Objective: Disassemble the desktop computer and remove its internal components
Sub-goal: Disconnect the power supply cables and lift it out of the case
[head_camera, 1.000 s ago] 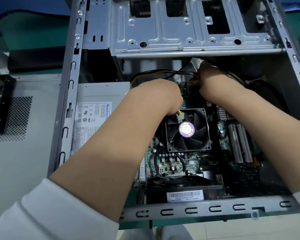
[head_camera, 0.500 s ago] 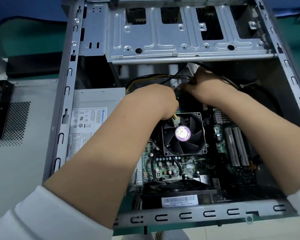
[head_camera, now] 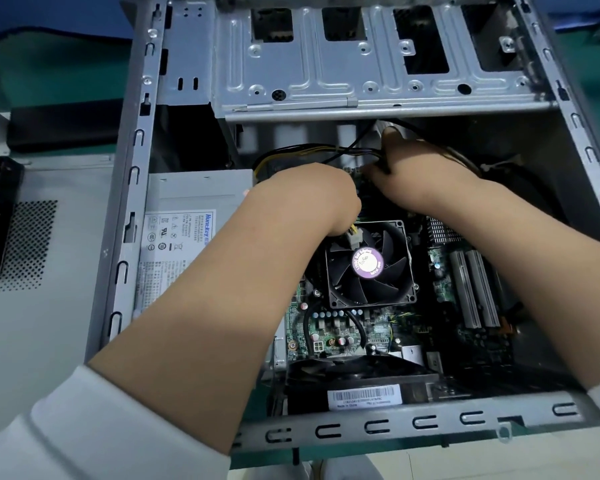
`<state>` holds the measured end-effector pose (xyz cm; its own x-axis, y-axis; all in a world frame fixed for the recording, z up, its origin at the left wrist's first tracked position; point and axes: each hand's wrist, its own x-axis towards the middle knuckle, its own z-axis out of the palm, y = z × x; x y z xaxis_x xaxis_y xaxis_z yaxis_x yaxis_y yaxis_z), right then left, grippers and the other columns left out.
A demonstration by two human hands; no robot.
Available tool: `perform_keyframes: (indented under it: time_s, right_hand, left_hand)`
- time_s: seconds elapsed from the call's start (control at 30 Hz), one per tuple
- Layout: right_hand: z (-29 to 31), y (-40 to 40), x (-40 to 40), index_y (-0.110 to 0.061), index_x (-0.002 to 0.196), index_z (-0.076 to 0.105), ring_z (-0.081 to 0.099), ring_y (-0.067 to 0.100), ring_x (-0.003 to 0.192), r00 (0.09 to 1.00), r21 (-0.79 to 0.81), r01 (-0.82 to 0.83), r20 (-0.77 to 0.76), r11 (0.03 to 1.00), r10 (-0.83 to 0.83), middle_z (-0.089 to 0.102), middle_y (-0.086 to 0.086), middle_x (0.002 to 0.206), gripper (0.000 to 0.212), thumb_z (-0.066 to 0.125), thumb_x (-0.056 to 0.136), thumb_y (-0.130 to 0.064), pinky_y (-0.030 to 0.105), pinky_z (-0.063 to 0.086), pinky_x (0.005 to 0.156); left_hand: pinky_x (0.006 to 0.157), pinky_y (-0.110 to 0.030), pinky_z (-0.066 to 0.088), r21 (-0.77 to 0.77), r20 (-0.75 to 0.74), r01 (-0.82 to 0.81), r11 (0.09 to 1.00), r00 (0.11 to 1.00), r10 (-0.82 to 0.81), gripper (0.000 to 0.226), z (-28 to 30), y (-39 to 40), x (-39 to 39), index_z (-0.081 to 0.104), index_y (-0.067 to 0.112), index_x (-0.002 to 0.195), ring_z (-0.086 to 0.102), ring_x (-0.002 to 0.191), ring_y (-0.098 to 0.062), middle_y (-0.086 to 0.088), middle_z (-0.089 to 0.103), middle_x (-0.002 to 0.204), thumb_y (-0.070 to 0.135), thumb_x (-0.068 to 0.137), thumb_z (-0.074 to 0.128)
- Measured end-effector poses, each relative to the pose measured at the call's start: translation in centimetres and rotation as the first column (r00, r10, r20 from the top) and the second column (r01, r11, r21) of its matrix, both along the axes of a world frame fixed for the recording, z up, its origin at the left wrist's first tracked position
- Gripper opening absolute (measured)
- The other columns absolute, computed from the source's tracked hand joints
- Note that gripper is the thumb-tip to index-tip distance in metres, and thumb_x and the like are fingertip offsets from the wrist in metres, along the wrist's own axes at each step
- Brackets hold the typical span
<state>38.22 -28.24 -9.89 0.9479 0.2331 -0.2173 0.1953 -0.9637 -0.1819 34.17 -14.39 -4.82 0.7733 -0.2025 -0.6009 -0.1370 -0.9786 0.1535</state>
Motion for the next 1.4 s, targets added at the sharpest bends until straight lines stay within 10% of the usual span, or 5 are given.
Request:
perform_keyframes:
  time_s: [0.6,0.8,0.93,1.1,1.4]
  right_hand:
    - [0.5,-0.4,1.4,-0.014,0.109,0.047,0.052,0.03,0.097,0.989,0.006,-0.032,-0.143,0.999,0.033,0.056,0.014,0.112,0.02,0.057,0.092,-0.015,0.028,0.032,0.073]
    - [-0.2,-0.5,0.8,-0.02,0.085,0.043,0.046,0.023,0.072,0.987,0.014,0.136,-0.085,0.991,-0.134,0.045,-0.006,0.072,0.01,0.043,0.095,-0.018,0.027,0.029,0.063]
    - [0.1,-0.2,1.5,-0.011,0.112,0.048,0.055,0.032,0.104,0.993,-0.054,0.024,-0.116,0.998,-0.03,0.057,0.015,0.111,0.022,0.057,0.092,-0.016,0.029,0.034,0.076]
    - [-0.1,-0.3,1.1,-0.016,0.093,0.044,0.05,0.028,0.086,0.993,-0.035,0.077,-0.092,0.996,-0.08,0.05,0.006,0.086,0.01,0.054,0.091,-0.014,0.029,0.033,0.072]
    - [-0.8,0.4,0.0,-0.007,0.117,0.043,0.056,0.036,0.101,0.999,-0.121,-0.021,0.047,0.992,0.027,0.058,0.022,0.113,0.035,0.034,0.099,-0.035,0.034,0.031,0.067]
  left_hand:
    - [0.058,-0.029,0.028,0.041,0.015,0.032,0.999,0.999,-0.032,0.027,0.3,0.0,-0.3,0.046,0.009,0.093,0.037,0.064,-0.017,-0.001,0.035,0.069,0.028,0.103,0.028]
    - [0.07,-0.028,0.028,0.039,0.029,0.041,0.998,0.999,-0.043,0.025,0.5,0.0,-0.4,0.044,0.012,0.095,0.04,0.085,-0.021,-0.004,0.041,0.085,0.028,0.103,0.027]
    - [0.067,-0.028,0.028,0.031,0.023,0.028,0.999,0.999,-0.029,0.027,0.4,0.1,-0.5,0.045,0.01,0.093,0.04,0.08,-0.02,-0.002,0.038,0.073,0.029,0.103,0.028]
    - [0.067,-0.028,0.029,0.028,0.023,0.027,0.999,0.999,-0.028,0.027,0.4,0.1,-0.5,0.044,0.01,0.093,0.04,0.079,-0.02,-0.002,0.036,0.072,0.029,0.103,0.028]
    - [0.061,-0.028,0.028,0.035,0.015,0.034,0.999,0.999,-0.034,0.025,0.6,-0.2,-0.5,0.047,0.014,0.099,0.04,0.083,-0.021,-0.004,0.04,0.083,0.03,0.102,0.029]
